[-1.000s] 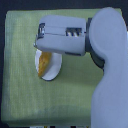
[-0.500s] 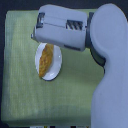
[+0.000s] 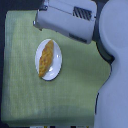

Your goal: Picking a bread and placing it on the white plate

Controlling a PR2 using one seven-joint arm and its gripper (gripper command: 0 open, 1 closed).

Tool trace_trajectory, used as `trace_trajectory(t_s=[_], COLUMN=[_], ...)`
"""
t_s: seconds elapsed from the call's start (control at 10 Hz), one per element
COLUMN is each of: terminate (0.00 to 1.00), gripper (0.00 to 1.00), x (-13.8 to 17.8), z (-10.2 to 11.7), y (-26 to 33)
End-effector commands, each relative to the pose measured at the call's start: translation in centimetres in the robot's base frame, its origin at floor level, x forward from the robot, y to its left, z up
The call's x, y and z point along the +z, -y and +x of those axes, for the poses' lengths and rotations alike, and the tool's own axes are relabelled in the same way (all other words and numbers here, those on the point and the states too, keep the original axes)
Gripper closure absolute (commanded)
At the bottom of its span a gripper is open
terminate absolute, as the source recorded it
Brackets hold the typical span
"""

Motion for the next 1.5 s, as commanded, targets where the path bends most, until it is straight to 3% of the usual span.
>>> trace_trajectory(t_s=[0.0,0.4,0.8,1.1,1.4], terminate=[0.00,0.00,0.00,0.00,0.00], gripper=[0.00,0.00,0.00,0.00,0.00], x=[2.0,2.0,3.0,3.1,2.9], z=[0.2,-1.9,-4.3,-5.6,-5.4], y=[6.3,20.3,28.8,33.1,33.9])
